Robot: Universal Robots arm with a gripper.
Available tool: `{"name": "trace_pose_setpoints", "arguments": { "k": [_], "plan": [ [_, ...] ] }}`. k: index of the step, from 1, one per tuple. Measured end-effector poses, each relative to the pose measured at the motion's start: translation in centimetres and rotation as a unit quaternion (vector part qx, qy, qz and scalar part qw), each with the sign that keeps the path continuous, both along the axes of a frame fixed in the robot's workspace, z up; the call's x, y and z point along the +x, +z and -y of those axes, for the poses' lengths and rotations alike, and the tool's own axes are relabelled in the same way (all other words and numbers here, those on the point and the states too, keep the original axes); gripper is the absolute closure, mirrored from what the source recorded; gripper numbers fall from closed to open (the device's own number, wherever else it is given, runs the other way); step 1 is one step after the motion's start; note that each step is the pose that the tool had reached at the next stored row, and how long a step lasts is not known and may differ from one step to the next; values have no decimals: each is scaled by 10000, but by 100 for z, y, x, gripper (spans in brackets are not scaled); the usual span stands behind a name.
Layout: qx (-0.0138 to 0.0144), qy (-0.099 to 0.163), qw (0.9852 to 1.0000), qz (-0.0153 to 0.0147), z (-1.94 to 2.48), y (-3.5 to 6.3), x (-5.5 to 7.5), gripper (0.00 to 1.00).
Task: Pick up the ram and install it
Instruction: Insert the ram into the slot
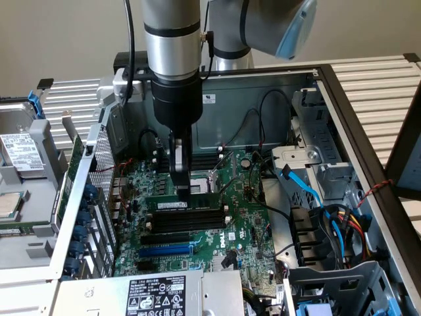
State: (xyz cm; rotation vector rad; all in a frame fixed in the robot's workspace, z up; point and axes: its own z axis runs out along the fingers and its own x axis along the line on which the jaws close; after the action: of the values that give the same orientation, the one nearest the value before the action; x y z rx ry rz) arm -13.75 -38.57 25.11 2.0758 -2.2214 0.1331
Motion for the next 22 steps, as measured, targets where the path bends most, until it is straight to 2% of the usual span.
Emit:
{"name": "trace_pose_setpoints", "arguments": {
  "k": [3, 11, 18, 22],
  "plan": [
    [0, 0, 10000, -5, 21, 0, 11, 88],
    [0, 0, 10000, -12, 22, 0, 92, 88],
    [-1, 0, 10000, -14, 22, -1, 97, 88],
    [0, 0, 10000, -15, 22, -35, 97, 88]
  ]
}}
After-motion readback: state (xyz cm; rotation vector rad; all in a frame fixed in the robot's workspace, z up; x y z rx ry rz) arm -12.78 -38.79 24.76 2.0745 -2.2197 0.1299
